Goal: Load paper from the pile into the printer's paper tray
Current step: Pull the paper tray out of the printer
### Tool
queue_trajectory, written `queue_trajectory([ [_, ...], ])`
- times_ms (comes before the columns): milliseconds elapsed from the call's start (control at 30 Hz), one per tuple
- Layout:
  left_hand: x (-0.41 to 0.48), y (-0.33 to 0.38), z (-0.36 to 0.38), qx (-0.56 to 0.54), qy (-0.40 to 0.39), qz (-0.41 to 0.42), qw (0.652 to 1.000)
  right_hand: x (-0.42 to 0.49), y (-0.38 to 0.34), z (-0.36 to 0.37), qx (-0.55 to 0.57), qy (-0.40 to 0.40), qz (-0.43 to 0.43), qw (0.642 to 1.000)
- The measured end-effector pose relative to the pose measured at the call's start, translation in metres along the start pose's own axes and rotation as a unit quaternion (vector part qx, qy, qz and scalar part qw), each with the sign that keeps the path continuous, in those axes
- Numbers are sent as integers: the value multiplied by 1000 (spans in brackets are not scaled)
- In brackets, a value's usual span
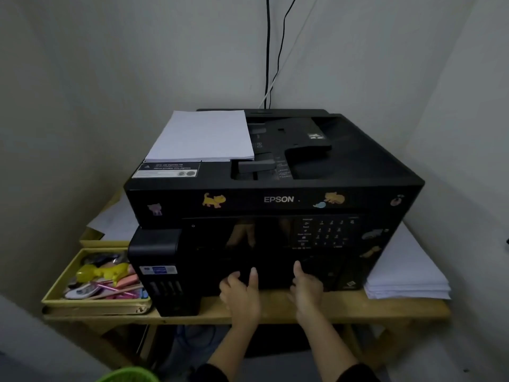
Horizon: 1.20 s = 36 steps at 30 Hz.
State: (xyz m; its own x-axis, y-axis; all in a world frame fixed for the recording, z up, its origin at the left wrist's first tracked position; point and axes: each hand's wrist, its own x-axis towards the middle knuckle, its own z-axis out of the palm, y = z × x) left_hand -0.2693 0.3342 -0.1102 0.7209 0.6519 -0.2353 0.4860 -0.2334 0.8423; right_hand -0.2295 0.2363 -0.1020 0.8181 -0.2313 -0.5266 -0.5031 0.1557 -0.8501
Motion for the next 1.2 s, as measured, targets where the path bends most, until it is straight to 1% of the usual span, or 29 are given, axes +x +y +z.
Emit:
queue_trajectory([
  [33,4,4,0,-71,-24,-74,994,2,1,1,54,-31,46,997],
  [67,7,8,-1,-154,-55,-140,977,4,2,1,96,-54,80,991],
  [100,10,11,-1,-236,-91,-188,949,6,3,2,128,-68,104,984],
  [133,13,12,-2,-307,-124,-217,918,8,2,2,155,-77,121,977],
  [200,19,11,-2,-411,-161,-239,865,11,0,2,198,-87,142,966],
  [233,22,10,-1,-446,-168,-240,846,13,-2,2,218,-91,145,961],
  [267,24,10,-1,-472,-171,-238,831,14,-3,3,238,-95,144,956],
  [333,26,9,2,-504,-169,-230,815,19,-3,4,276,-104,137,946],
  [400,26,10,4,-517,-162,-225,810,23,1,6,302,-109,138,937],
  [467,24,10,7,-516,-152,-227,812,28,5,7,302,-106,136,938],
  [633,25,9,14,-502,-131,-231,823,35,11,3,252,-112,113,955],
  [700,23,9,16,-489,-120,-234,832,34,13,5,233,-103,120,960],
  [800,21,9,19,-460,-83,-248,848,31,19,10,211,-72,119,967],
  [900,19,10,17,-443,-88,-252,856,28,21,14,193,-42,116,973],
  [1000,18,7,16,-436,-90,-264,855,22,17,15,187,14,132,973],
  [1067,10,6,16,-439,-77,-286,849,15,18,14,191,48,145,970],
  [1133,8,1,20,-436,-43,-303,847,8,19,13,204,63,147,966],
  [1200,5,1,23,-391,-17,-312,866,5,18,13,201,84,146,965],
])
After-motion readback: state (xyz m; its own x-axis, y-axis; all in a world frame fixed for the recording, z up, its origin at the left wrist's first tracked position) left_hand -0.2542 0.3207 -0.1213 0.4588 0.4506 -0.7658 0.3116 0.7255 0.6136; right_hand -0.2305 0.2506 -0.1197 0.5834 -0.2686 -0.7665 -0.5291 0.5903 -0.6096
